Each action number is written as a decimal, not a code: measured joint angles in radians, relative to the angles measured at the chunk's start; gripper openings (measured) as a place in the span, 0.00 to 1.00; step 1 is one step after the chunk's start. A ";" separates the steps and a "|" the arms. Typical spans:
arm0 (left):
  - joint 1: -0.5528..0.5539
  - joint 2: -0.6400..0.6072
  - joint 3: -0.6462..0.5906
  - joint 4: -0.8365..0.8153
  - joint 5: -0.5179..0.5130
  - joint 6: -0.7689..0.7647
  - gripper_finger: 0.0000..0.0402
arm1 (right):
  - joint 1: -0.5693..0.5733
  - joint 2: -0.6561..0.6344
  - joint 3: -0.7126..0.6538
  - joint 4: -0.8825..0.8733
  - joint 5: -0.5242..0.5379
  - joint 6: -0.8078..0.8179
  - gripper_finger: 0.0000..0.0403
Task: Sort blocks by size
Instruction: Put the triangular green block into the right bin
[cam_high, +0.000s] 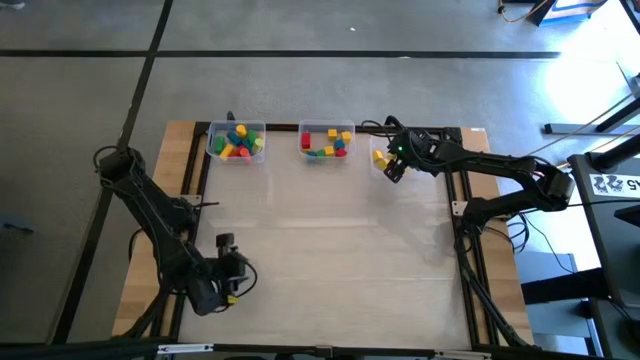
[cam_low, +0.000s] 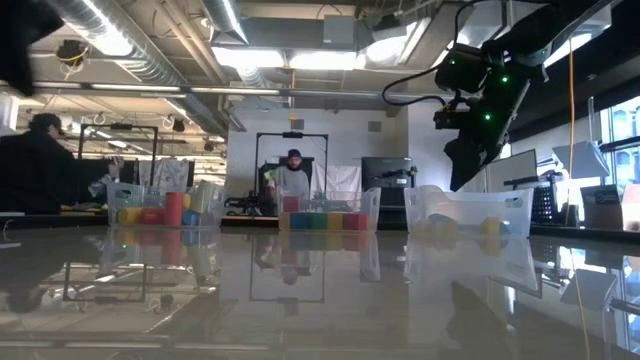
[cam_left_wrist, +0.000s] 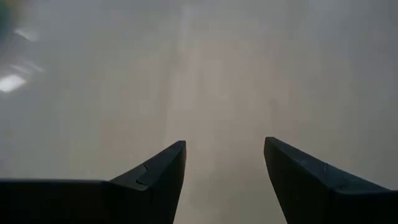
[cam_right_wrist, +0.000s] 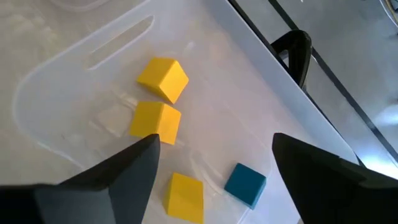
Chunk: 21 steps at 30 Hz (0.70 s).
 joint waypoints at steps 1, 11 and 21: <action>0.000 0.000 0.008 0.000 0.051 -0.007 0.53 | 0.000 0.000 0.000 0.000 0.000 0.000 0.79; -0.024 0.000 0.020 -0.070 0.511 -0.131 0.53 | 0.000 0.000 0.000 0.000 -0.009 0.000 0.79; -0.117 0.003 0.017 -0.114 0.602 -0.241 0.53 | 0.000 0.000 0.000 0.000 -0.044 0.000 0.79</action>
